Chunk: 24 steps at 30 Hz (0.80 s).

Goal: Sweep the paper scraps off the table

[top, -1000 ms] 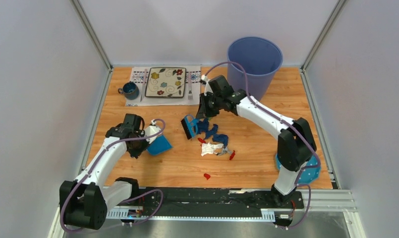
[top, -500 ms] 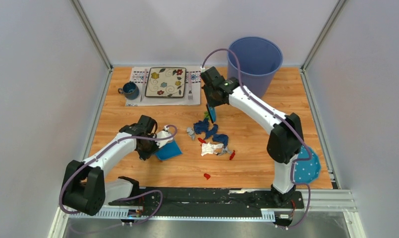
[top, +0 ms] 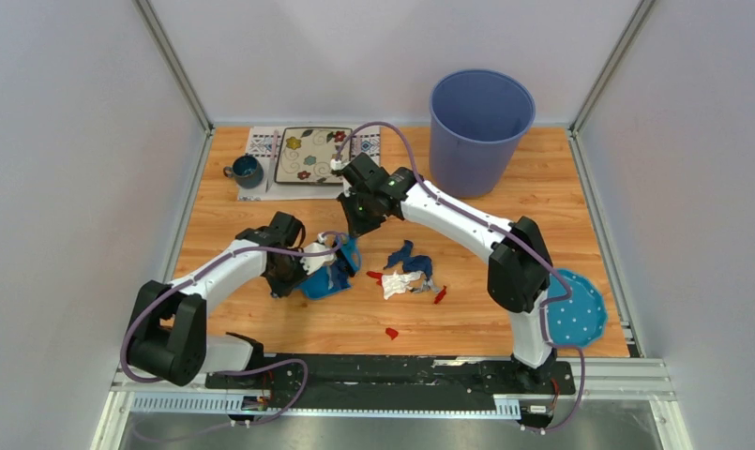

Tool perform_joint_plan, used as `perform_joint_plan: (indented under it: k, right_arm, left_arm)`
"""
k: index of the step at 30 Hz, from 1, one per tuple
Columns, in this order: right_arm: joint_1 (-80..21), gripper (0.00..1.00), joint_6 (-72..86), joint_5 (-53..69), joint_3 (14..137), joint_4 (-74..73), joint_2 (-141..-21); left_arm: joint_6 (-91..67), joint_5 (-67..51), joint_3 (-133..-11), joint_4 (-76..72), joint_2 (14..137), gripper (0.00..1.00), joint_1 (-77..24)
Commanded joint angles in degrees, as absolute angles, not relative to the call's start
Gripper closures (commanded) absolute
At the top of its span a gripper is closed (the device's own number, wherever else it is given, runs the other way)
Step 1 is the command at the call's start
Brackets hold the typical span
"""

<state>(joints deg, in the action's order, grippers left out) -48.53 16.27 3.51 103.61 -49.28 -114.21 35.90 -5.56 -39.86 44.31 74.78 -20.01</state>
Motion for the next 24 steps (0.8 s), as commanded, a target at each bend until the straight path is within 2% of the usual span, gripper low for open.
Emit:
perform_joint_plan:
  k: [1, 7, 18, 24]
  right_arm:
    - [-50.4, 1.00, 22.8, 16.2, 105.9, -41.6, -115.3]
    - [-50.4, 1.00, 23.5, 16.1, 109.2, -40.3, -114.3]
    - [-47.5, 1.00, 15.3, -5.0, 107.1, -47.0, -101.2]
    - [-44.6, 1.00, 12.5, -10.1, 104.0, -48.0, -104.6]
  left_arm:
    - [33.9, -8.4, -42.8, 44.2, 76.5, 1.00, -20.3]
    - [33.5, -14.7, -43.0, 45.0, 73.7, 1.00, -20.3]
    - [33.5, -15.6, -40.1, 44.6, 69.6, 1.00, -20.3]
    - [32.8, -14.6, -40.0, 44.3, 70.7, 1.00, -20.2]
